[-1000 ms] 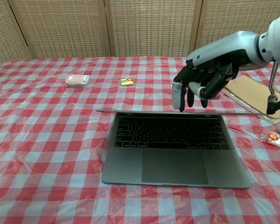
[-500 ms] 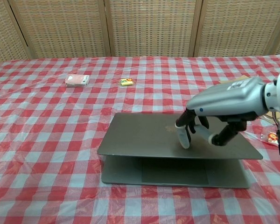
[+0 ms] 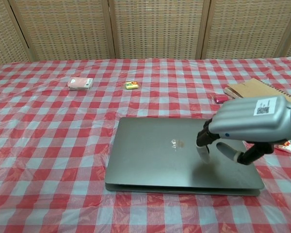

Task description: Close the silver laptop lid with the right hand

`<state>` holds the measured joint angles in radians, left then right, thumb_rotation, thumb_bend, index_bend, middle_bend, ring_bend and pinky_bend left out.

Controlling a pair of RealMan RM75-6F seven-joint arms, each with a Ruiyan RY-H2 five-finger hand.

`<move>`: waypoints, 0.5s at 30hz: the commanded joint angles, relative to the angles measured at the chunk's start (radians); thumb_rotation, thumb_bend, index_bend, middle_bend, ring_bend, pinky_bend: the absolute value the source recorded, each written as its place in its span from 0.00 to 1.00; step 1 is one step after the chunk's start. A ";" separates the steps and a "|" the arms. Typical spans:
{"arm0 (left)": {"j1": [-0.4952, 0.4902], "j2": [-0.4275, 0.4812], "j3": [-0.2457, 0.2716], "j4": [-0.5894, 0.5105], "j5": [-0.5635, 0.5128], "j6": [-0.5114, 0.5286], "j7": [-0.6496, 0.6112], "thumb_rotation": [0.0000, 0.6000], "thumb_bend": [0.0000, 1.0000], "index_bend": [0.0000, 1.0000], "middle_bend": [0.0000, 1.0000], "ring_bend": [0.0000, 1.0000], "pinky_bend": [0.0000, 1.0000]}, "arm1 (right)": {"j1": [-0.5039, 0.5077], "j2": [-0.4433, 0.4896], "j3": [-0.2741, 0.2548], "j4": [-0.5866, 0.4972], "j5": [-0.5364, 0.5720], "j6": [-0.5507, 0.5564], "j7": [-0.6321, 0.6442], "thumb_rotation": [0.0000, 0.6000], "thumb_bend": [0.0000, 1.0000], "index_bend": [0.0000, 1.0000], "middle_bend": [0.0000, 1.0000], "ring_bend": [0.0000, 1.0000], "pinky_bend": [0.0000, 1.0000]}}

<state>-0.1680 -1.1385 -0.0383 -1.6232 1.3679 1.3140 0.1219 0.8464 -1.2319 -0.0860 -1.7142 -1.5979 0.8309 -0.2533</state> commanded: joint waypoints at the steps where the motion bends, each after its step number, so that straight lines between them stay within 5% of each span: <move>1: 0.002 0.004 0.000 -0.003 0.004 0.005 -0.006 1.00 0.00 0.00 0.00 0.00 0.00 | -0.048 0.043 0.035 0.001 -0.072 0.159 0.036 1.00 1.00 0.41 0.44 0.35 0.43; 5: 0.006 0.012 0.002 -0.008 0.016 0.014 -0.019 1.00 0.00 0.00 0.00 0.00 0.00 | -0.112 0.081 0.061 0.010 -0.075 0.299 0.086 1.00 0.91 0.30 0.38 0.32 0.38; 8: 0.013 0.023 0.009 -0.016 0.044 0.036 -0.036 1.00 0.00 0.00 0.00 0.00 0.00 | -0.206 0.113 0.068 0.042 -0.021 0.417 0.127 1.00 0.26 0.07 0.14 0.12 0.14; 10: 0.028 0.026 0.014 -0.018 0.084 0.084 -0.035 1.00 0.00 0.00 0.00 0.00 0.00 | -0.304 0.127 0.064 0.046 0.052 0.514 0.116 1.00 0.04 0.00 0.02 0.03 0.02; 15: 0.052 0.030 0.026 -0.019 0.138 0.145 -0.056 1.00 0.00 0.00 0.00 0.00 0.00 | -0.465 0.100 0.040 0.062 0.074 0.693 0.079 1.00 0.00 0.00 0.00 0.00 0.00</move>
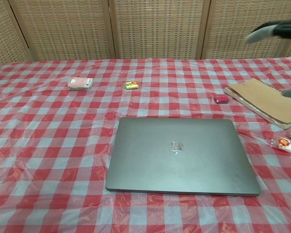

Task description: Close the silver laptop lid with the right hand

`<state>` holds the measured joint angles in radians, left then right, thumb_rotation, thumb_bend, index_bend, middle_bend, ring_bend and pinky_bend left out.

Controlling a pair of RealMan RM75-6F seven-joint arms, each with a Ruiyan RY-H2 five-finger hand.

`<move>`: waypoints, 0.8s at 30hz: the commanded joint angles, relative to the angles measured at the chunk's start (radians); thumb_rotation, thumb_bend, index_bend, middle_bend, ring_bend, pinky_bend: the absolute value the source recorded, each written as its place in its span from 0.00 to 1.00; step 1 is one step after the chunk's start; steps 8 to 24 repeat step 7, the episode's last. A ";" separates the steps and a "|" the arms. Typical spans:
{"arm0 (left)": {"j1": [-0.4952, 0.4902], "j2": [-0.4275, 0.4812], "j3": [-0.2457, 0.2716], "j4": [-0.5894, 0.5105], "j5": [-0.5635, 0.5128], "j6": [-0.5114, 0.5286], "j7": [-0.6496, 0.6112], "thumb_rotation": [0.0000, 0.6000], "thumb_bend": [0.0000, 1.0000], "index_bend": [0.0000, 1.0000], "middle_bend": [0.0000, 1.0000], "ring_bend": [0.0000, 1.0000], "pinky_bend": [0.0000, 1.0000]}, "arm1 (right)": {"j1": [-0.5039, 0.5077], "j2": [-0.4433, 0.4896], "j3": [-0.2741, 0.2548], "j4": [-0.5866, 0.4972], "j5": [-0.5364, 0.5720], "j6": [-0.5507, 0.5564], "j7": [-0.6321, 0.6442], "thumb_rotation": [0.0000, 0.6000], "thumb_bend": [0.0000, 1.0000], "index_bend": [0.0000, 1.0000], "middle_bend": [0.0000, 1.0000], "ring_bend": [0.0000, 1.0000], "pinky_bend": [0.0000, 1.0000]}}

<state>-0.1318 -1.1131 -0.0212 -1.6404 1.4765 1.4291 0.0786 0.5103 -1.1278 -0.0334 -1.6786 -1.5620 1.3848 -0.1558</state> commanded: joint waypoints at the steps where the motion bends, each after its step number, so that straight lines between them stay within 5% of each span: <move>1: 0.019 0.005 0.011 -0.003 0.040 0.040 -0.015 1.00 0.00 0.00 0.00 0.00 0.00 | -0.155 -0.016 -0.021 0.035 0.032 0.167 -0.022 1.00 0.00 0.00 0.00 0.00 0.00; 7: 0.040 0.002 0.024 0.002 0.103 0.102 -0.008 1.00 0.00 0.00 0.00 0.00 0.00 | -0.282 -0.098 -0.037 0.087 0.032 0.283 -0.037 1.00 0.00 0.00 0.00 0.00 0.00; 24: 0.040 0.002 0.024 0.002 0.103 0.102 -0.008 1.00 0.00 0.00 0.00 0.00 0.00 | -0.282 -0.098 -0.037 0.087 0.032 0.283 -0.037 1.00 0.00 0.00 0.00 0.00 0.00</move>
